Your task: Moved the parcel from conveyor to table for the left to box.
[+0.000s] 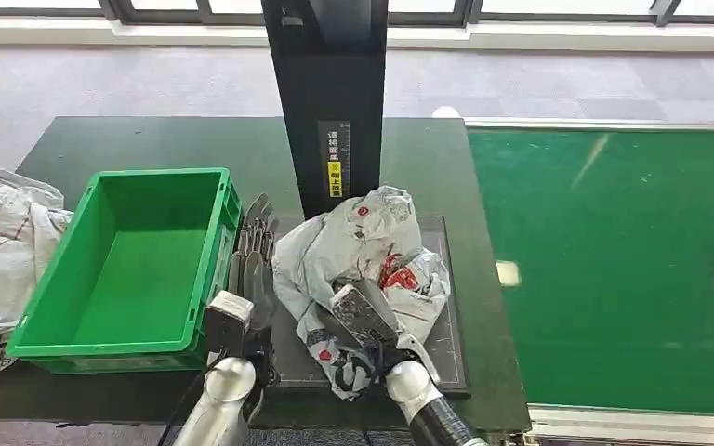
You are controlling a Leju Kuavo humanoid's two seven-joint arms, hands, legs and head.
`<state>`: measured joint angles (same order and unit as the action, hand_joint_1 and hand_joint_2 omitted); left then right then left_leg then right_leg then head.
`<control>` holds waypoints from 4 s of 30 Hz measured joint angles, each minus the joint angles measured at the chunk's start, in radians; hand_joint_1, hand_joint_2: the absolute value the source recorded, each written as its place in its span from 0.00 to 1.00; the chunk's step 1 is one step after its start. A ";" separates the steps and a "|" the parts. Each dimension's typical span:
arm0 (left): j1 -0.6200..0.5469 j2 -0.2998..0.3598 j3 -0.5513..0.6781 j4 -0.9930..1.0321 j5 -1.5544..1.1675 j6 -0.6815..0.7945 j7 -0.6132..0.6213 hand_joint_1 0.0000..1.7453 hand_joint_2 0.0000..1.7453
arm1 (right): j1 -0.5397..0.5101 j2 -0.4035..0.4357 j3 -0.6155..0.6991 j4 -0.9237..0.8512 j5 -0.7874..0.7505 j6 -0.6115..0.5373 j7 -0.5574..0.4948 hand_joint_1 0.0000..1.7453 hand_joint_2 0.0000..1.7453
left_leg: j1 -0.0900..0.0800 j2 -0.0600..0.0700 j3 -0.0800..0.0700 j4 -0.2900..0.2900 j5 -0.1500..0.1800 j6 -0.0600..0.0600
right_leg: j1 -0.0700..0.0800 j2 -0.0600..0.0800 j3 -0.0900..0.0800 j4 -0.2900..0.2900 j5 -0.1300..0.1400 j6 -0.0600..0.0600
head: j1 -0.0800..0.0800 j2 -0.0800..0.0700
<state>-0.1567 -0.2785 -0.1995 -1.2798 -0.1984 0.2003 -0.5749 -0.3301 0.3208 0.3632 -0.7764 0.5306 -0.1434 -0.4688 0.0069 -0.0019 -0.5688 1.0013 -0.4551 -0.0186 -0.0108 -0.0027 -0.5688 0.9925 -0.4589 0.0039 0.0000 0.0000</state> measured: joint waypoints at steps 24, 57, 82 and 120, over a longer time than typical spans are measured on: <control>0.048 0.002 0.051 -0.084 0.084 0.008 -0.032 0.00 0.00 | 0.169 -0.053 0.003 -0.409 0.374 -0.159 0.110 0.00 0.00 | 0.000 0.000 -0.002 0.000 -0.001 0.001 | 0.000 0.000 -0.002 0.000 0.000 0.000 | 0.000 0.000; 0.066 0.020 -0.077 -0.010 -0.556 0.176 0.088 0.00 1.00 | 0.415 -0.104 -0.001 -0.980 -0.032 -0.268 -0.228 0.00 1.00 | -0.001 0.002 -0.003 0.000 -0.003 0.002 | -0.001 0.001 -0.003 -0.001 0.000 0.000 | 0.000 0.000; -0.069 0.006 -0.193 0.409 -1.106 0.154 0.428 1.00 1.00 | 0.407 -0.132 -0.029 -1.079 -0.099 -0.140 -0.231 0.00 1.00 | -0.001 0.002 -0.002 0.000 -0.002 0.001 | 0.000 0.001 -0.002 -0.001 0.000 0.000 | 0.000 0.000; 0.111 0.016 -0.041 -0.065 -0.902 0.498 0.104 1.00 1.00 | 0.486 -0.177 -0.032 -1.146 -0.216 -0.131 -0.231 0.00 1.00 | 0.000 0.002 -0.003 0.000 -0.002 0.001 | 0.000 0.001 -0.002 -0.001 0.000 0.000 | 0.000 0.000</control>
<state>-0.0457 -0.2628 -0.2409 -1.3451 -1.1007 0.6985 -0.4707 0.1556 0.1438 0.3307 -1.9226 0.3143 -0.2747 -0.6996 0.0066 -0.0001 -0.5715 1.0015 -0.4568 -0.0173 -0.0109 -0.0020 -0.5710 0.9916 -0.4589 0.0041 0.0004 0.0000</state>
